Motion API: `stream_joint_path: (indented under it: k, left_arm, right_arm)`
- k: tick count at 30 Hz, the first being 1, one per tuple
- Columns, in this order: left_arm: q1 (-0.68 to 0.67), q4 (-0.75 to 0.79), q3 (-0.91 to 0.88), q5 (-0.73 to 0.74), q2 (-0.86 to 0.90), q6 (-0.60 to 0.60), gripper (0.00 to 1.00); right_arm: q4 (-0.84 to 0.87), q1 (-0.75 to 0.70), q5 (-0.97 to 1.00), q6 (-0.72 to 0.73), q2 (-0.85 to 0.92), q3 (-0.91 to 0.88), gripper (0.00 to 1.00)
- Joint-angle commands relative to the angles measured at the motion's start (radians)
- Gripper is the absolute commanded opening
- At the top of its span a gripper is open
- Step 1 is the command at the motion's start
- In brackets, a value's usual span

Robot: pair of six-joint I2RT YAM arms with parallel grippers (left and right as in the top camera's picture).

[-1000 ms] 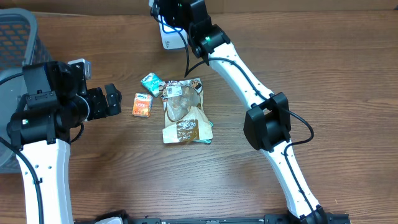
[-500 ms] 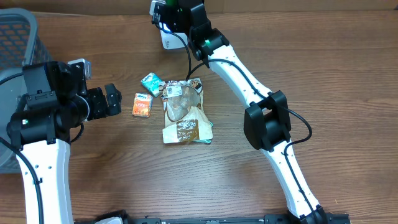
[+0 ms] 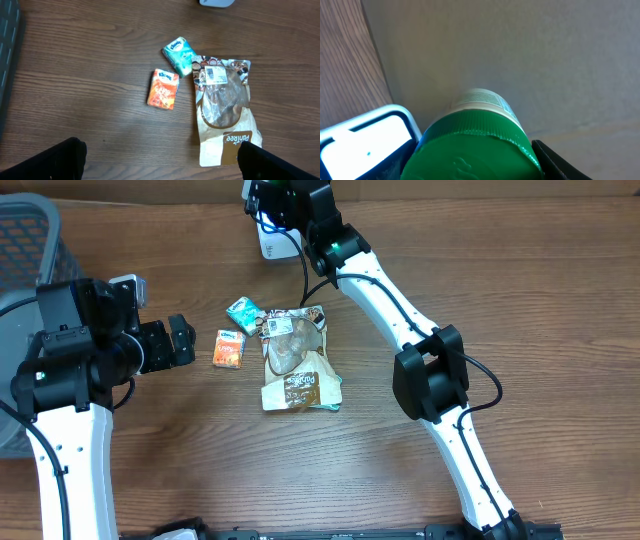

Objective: Scan the item barcode
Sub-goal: 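Carry the jar to the right and set it down, releasing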

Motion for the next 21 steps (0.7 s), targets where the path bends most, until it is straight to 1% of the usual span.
stream_joint_path:
  k: [1, 3, 4, 6, 8, 10, 12, 16, 18, 21]
  left_arm:
    - [0.005, 0.001, 0.013, -0.006, 0.002, 0.008, 1.00]
    - [0.005, 0.001, 0.013, -0.006, 0.002, 0.008, 0.99]
    - [0.005, 0.002, 0.013, -0.006, 0.002, 0.008, 1.00]
    - [0.005, 0.002, 0.013, -0.006, 0.002, 0.008, 1.00]
    - [0.005, 0.002, 0.013, -0.006, 0.002, 0.008, 0.99]
    - [0.005, 0.001, 0.013, -0.006, 0.002, 0.008, 1.00]
    - [0.005, 0.001, 0.013, -0.006, 0.002, 0.008, 1.00]
    - [0.005, 0.002, 0.013, -0.006, 0.002, 0.008, 0.99]
    - [0.005, 0.001, 0.013, -0.006, 0.002, 0.008, 0.99]
    - [0.005, 0.002, 0.013, -0.006, 0.002, 0.008, 1.00]
  right_arm:
    - [0.018, -0.015, -0.039, 0.202, -0.081, 0.005, 0.29]
    - [0.017, -0.024, -0.038, 0.328, -0.122, 0.005, 0.22]
    - [0.006, -0.031, -0.038, 0.414, -0.148, 0.005, 0.20]
    - [-0.028, -0.042, -0.034, 0.562, -0.199, 0.005, 0.20]
    - [-0.102, -0.055, -0.034, 0.682, -0.257, 0.006, 0.20]
    - [-0.219, -0.069, -0.034, 0.789, -0.320, 0.006, 0.21]
    - [-0.360, -0.087, -0.035, 0.883, -0.384, 0.007, 0.24]
    - [-0.665, -0.135, -0.034, 1.072, -0.500, 0.007, 0.23]
    - [-0.832, -0.165, -0.034, 1.144, -0.539, 0.007, 0.23]
    - [-1.053, -0.216, -0.035, 1.181, -0.560, 0.007, 0.23]
